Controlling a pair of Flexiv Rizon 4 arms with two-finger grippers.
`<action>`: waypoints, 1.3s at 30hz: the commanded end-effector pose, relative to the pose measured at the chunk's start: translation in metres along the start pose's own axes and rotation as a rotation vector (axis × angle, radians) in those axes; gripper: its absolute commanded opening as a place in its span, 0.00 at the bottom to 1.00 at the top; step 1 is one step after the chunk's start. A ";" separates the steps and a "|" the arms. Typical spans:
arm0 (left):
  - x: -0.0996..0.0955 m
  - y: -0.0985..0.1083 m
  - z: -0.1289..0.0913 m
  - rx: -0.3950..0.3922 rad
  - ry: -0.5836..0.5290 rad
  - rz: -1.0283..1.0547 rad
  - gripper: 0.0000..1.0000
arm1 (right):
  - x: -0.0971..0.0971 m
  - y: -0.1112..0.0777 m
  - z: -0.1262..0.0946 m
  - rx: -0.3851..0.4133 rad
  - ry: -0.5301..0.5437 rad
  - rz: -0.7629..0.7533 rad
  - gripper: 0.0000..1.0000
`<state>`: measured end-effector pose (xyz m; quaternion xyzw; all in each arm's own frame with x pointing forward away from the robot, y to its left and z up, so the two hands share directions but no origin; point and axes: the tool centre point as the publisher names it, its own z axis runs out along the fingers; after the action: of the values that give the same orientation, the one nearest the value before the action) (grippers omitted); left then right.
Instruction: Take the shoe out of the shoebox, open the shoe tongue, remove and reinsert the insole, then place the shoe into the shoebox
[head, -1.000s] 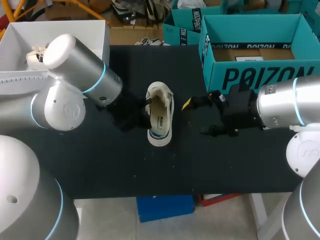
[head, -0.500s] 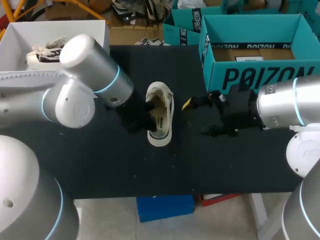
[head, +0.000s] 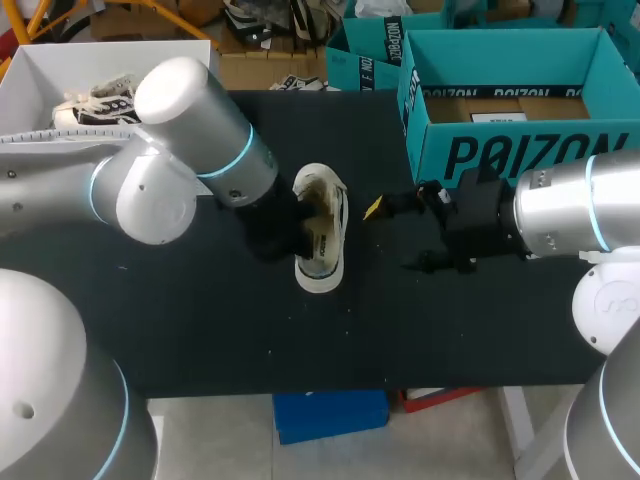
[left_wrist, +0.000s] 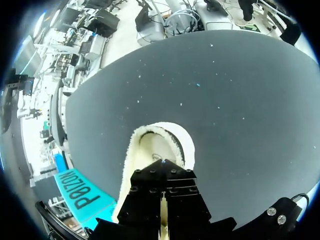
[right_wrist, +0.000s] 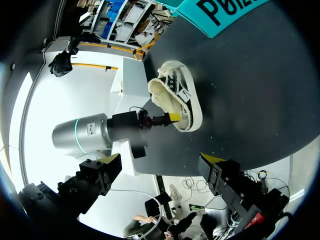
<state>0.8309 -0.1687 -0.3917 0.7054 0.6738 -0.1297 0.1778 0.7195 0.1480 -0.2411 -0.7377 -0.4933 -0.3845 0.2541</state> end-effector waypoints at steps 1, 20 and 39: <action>-0.006 0.001 0.010 -0.002 0.029 0.015 0.00 | 0.001 0.000 0.001 -0.002 -0.002 0.000 1.00; -0.001 0.000 0.038 -0.006 0.089 0.039 0.00 | 0.001 0.000 0.001 -0.002 -0.002 0.000 1.00; 0.001 0.005 -0.087 -0.056 -0.020 0.050 0.00 | 0.001 0.000 0.001 -0.002 -0.002 0.000 1.00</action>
<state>0.8415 -0.1553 -0.3428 0.7159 0.6585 -0.1143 0.2022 0.7195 0.1479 -0.2411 -0.7378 -0.4932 -0.3845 0.2541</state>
